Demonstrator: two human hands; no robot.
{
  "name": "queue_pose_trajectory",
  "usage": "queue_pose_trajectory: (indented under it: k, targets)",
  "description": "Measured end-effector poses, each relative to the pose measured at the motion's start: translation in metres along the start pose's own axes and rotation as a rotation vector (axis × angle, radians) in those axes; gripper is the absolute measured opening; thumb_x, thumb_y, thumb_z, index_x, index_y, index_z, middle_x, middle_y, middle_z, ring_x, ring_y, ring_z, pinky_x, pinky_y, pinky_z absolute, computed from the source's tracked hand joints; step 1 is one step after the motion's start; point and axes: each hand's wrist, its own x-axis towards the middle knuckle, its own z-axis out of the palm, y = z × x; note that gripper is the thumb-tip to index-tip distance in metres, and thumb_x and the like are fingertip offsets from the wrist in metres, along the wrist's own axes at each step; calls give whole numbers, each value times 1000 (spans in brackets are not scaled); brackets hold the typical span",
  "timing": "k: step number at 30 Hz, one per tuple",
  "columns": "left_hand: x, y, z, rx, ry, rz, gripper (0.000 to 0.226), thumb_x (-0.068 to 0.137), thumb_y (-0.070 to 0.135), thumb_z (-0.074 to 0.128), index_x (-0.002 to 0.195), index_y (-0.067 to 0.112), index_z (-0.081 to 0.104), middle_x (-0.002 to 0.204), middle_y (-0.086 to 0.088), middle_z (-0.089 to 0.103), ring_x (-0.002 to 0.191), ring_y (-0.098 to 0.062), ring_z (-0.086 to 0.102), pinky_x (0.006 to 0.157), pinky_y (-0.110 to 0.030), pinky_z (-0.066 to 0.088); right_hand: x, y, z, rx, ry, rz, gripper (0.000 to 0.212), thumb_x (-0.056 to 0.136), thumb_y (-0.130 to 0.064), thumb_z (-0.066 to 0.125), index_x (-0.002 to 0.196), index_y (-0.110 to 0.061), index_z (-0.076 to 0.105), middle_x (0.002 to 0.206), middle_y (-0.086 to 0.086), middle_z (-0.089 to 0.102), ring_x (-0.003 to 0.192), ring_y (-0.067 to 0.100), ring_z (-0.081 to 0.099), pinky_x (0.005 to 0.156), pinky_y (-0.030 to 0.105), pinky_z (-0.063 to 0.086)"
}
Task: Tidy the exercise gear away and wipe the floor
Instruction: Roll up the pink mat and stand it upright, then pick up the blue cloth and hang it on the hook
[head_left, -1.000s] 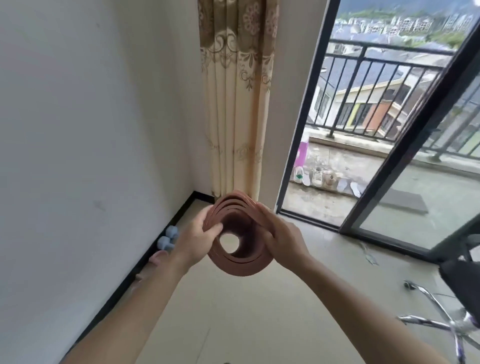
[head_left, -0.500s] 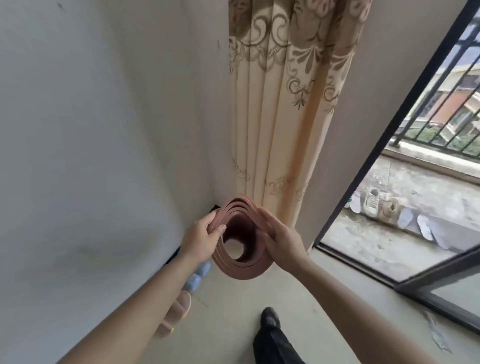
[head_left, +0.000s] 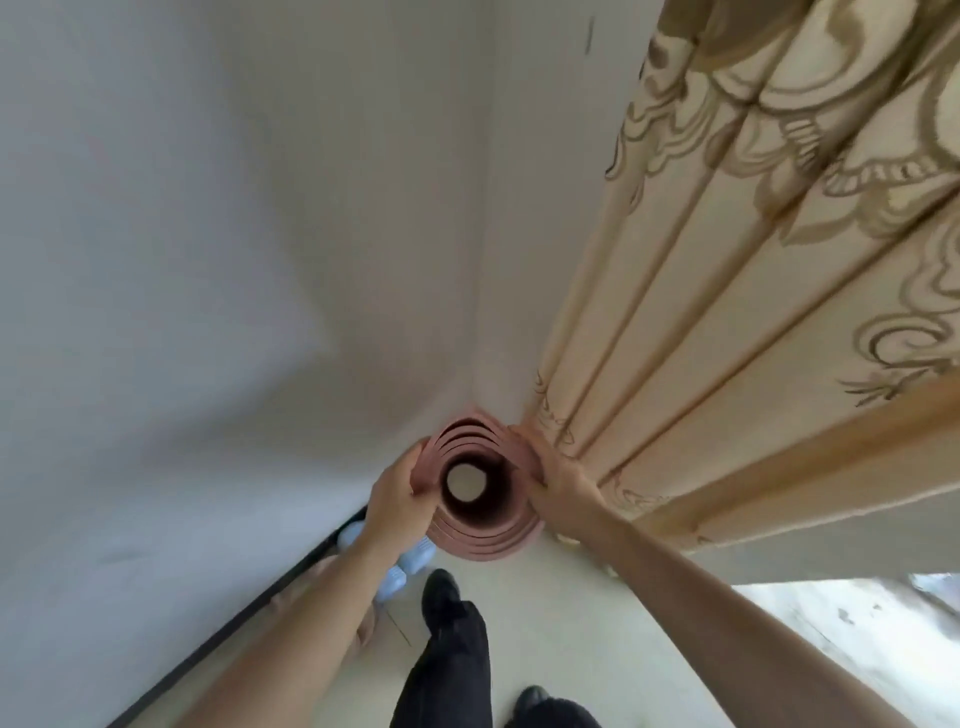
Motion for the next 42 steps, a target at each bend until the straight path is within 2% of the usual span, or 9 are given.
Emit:
queue_pose_trajectory:
  k: [4, 10, 16, 22, 28, 31, 33, 36, 42]
  targets:
    - [77, -32, 7, 34, -63, -36, 47, 83, 0, 49, 114, 33, 62, 96, 21, 69, 87, 7, 62, 73, -12, 46, 74, 19, 18, 54, -2, 61, 46, 97, -18, 51, 139, -36, 42, 127, -7, 61, 110, 16, 59, 90, 27, 46]
    - [184, -78, 33, 40, -66, -170, 42, 81, -2, 45, 105, 26, 65, 90, 10, 70, 80, -9, 65, 68, -31, 56, 170, 51, 49, 106, 0, 92, 45, 100, -11, 50, 142, -26, 43, 130, -14, 51, 122, 6, 48, 96, 19, 35]
    - [271, -127, 79, 59, 12, -315, 30, 92, 20, 48, 118, 26, 61, 107, 5, 69, 99, -20, 63, 88, -40, 51, 261, 97, 84, 207, 34, 36, 75, 92, 12, 47, 124, -56, 41, 108, -57, 45, 105, -34, 41, 94, -2, 34]
    - [302, -168, 113, 23, 55, -343, 70, 94, 24, 54, 155, 26, 19, 153, 5, 39, 135, -18, 42, 106, -26, 32, 318, 143, 123, 276, 96, 110, 49, 98, -31, 47, 144, -45, 33, 134, -9, 60, 118, 14, 61, 99, 43, 51]
    - [300, -160, 109, -12, 96, -395, 65, 96, 22, 50, 154, 25, 22, 153, 4, 39, 138, -19, 40, 108, -24, 27, 327, 148, 128, 286, -4, 154, 63, 92, -43, 52, 150, -27, 32, 144, -1, 53, 128, 19, 54, 106, 45, 46]
    - [285, -147, 96, -38, 115, -356, 45, 95, 29, 54, 140, 29, 46, 120, 14, 63, 110, -7, 60, 99, -40, 48, 320, 142, 108, 244, -51, 109, 40, 93, -44, 52, 131, -31, 48, 124, -3, 64, 111, 20, 65, 92, 49, 54]
    - [264, -124, 79, 51, 100, -363, 53, 98, 31, 52, 148, 27, 36, 139, 9, 52, 127, -10, 49, 106, -39, 42, 299, 116, 80, 231, -7, 87, 26, 96, -32, 51, 122, -28, 51, 119, 2, 65, 109, 21, 64, 92, 49, 53]
    - [227, -74, 43, 261, 153, -256, 59, 100, 30, 46, 154, 24, 23, 163, -1, 17, 149, -17, 15, 118, -41, 24, 267, 75, 35, 188, 46, 19, 51, 99, -27, 50, 146, -8, 41, 141, 15, 52, 128, 28, 51, 109, 42, 40]
    - [144, 16, -30, 554, 524, 94, 54, 101, 30, 46, 150, 13, 34, 160, -17, 21, 148, -32, 19, 114, -54, 29, 224, -27, -25, 48, 141, -275, 53, 102, -35, 42, 152, -17, 32, 160, 8, 27, 147, 21, 23, 118, 35, 21]
